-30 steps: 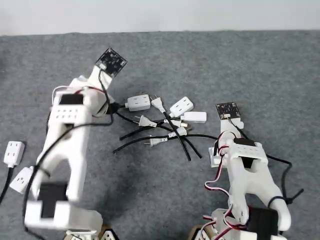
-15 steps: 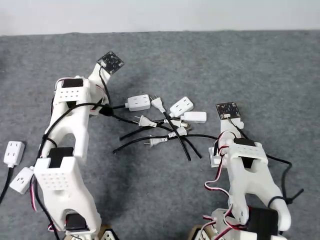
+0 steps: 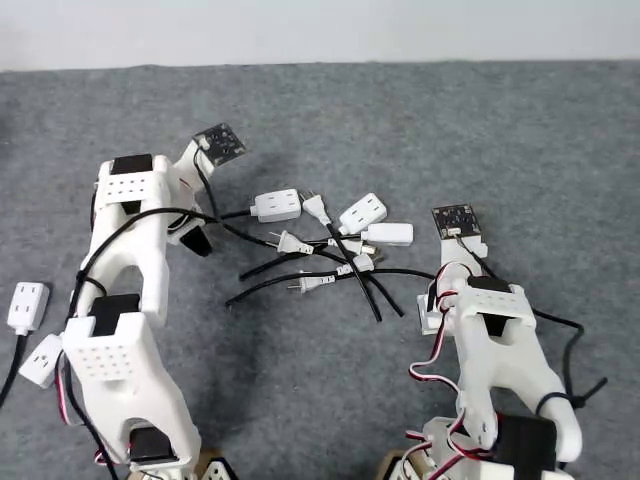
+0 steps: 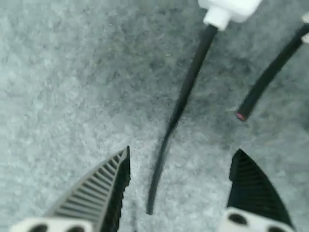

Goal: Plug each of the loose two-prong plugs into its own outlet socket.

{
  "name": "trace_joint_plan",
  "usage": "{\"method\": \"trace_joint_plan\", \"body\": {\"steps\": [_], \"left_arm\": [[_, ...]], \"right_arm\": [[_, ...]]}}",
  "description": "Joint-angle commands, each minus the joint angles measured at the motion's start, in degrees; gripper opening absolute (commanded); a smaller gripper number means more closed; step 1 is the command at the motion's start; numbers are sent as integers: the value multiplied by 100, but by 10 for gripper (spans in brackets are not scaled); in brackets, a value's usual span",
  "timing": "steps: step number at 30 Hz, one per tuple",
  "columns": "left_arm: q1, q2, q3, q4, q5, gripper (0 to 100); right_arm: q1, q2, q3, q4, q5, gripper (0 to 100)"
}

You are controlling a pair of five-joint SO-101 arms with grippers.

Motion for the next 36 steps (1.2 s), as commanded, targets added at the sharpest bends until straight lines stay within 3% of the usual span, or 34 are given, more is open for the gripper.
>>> {"method": "trace_joint_plan", "body": {"steps": [1,9,16,24,28,36], "left_arm": [[-35,88,-532,-264,-62,312],[237,809,-822,-299,-62,302],[246,1178,-1305,-264,-70,12],[237,1240,-1305,-167,-70,12],[246,1231,-1675,484,-149,11],[149,1231,-3275,2690,-299,10]], "right_arm": [[-75,-4,-193,-163,79,339],[-75,-4,-193,-163,79,339],[-75,-4,-193,-163,79,339],[-75,-4,-193,-163,79,339],[-75,-4,-193,-163,79,339],[-75,-4,-193,-171,79,339]]}}
